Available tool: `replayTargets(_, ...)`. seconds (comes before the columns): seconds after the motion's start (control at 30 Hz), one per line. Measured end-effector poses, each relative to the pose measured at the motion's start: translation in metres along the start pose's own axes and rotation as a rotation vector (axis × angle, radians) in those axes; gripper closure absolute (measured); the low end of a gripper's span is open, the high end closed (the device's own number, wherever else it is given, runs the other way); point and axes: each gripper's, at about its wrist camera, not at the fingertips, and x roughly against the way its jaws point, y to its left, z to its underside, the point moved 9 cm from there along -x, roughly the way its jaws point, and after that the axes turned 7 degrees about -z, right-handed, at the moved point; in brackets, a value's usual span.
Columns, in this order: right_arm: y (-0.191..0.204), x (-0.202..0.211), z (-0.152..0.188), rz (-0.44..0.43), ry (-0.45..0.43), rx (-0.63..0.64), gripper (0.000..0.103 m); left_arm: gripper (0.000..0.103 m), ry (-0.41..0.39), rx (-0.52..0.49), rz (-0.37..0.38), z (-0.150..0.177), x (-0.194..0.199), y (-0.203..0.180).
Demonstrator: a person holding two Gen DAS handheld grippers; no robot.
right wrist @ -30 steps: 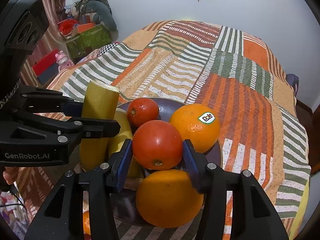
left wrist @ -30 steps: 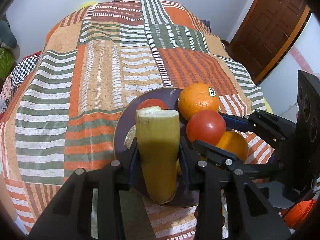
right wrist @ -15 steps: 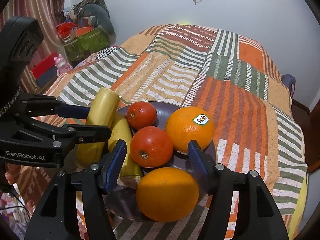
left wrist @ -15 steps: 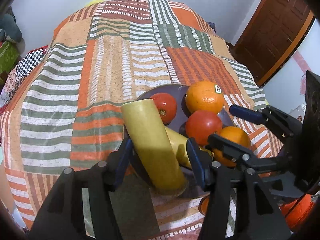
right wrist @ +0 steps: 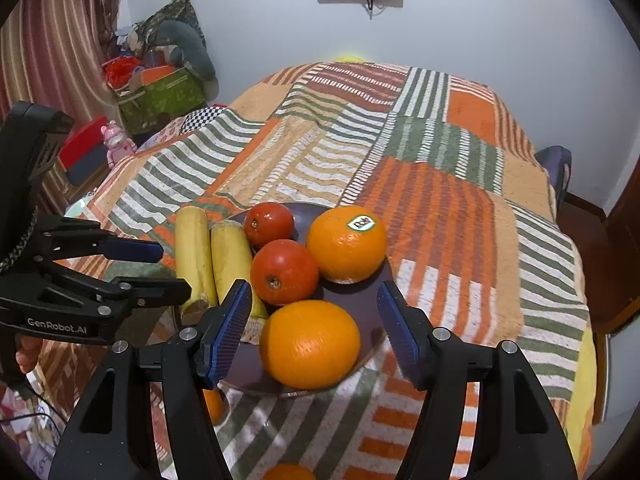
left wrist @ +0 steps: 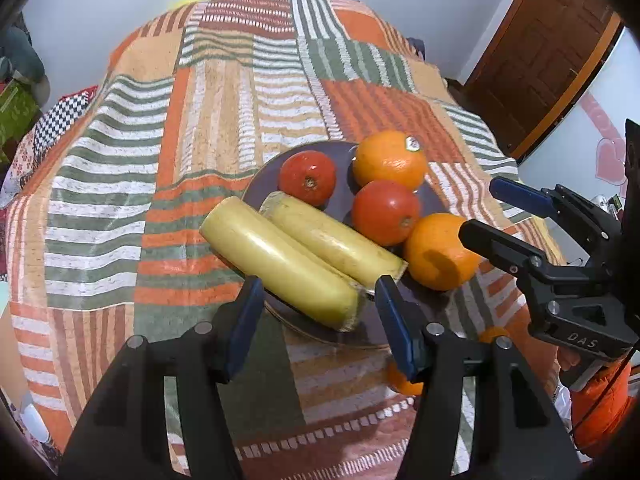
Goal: Organize fruits
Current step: 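Open both tools and withdraw them from the plate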
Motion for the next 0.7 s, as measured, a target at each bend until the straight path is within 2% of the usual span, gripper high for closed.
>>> replayTargets(0.2, -0.001, 0.029, 0.003, 0.024, -0.035, 0.0, 0.041, 0.045, -0.081, -0.008, -0.04, 0.002, 0.032, -0.008)
replayTargets(0.4, 0.002, 0.05, 0.019, 0.037, -0.048, 0.001, 0.034, 0.039, -0.159, -0.01, -0.086, 0.015, 0.061, -0.015)
replayTargets(0.5, 0.004, 0.054, 0.031, 0.036, -0.036, -0.002, 0.034, 0.034, -0.169, -0.006, -0.09, 0.023, 0.067, -0.019)
replayTargets(0.7, 0.006, 0.05, 0.063, 0.023, 0.013, -0.03, 0.034, 0.032, -0.148, 0.012, -0.089, 0.046, 0.064, -0.024)
